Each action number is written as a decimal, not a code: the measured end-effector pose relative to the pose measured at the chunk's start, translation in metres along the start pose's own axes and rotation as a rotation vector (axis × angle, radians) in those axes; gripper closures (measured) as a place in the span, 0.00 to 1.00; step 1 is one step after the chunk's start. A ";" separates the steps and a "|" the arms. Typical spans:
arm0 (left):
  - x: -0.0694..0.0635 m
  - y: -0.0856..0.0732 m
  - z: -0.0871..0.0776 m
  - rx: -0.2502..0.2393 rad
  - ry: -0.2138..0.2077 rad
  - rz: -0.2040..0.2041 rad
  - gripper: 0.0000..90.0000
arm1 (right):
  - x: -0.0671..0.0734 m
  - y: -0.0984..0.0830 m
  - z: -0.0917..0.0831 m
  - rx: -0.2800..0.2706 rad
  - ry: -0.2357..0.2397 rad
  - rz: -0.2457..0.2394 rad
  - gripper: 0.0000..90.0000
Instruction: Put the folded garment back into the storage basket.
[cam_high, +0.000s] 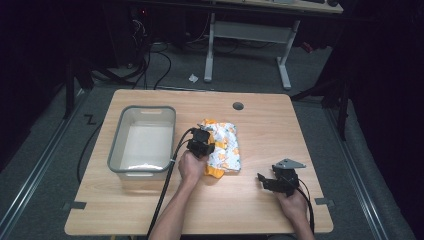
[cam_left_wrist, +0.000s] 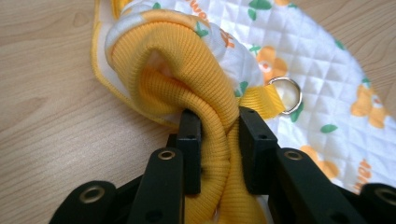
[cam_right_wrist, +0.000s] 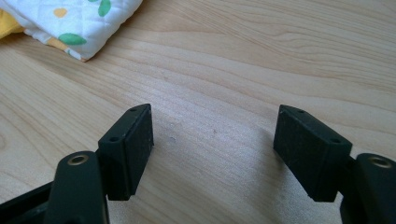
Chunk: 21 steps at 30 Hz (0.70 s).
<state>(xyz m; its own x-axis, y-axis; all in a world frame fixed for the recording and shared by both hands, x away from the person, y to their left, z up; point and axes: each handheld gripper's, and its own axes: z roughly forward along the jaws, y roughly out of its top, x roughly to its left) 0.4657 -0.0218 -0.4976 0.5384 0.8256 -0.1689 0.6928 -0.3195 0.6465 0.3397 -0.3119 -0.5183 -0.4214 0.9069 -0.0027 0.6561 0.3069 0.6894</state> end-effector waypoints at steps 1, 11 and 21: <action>-0.001 0.001 -0.004 -0.011 -0.011 0.003 0.81 | 0.000 0.000 0.000 -0.001 -0.001 0.000 0.32; -0.008 0.005 -0.024 -0.072 -0.058 0.022 0.83 | 0.000 0.000 0.000 -0.001 -0.001 0.000 0.32; -0.010 0.009 -0.051 -0.131 -0.110 0.026 0.84 | 0.000 0.000 0.000 0.000 0.000 0.000 0.32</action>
<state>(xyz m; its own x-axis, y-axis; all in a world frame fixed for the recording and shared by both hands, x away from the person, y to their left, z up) 0.4420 -0.0092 -0.4526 0.6096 0.7596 -0.2267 0.6135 -0.2710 0.7418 0.3397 -0.3120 -0.5183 -0.4217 0.9067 -0.0029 0.6559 0.3072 0.6895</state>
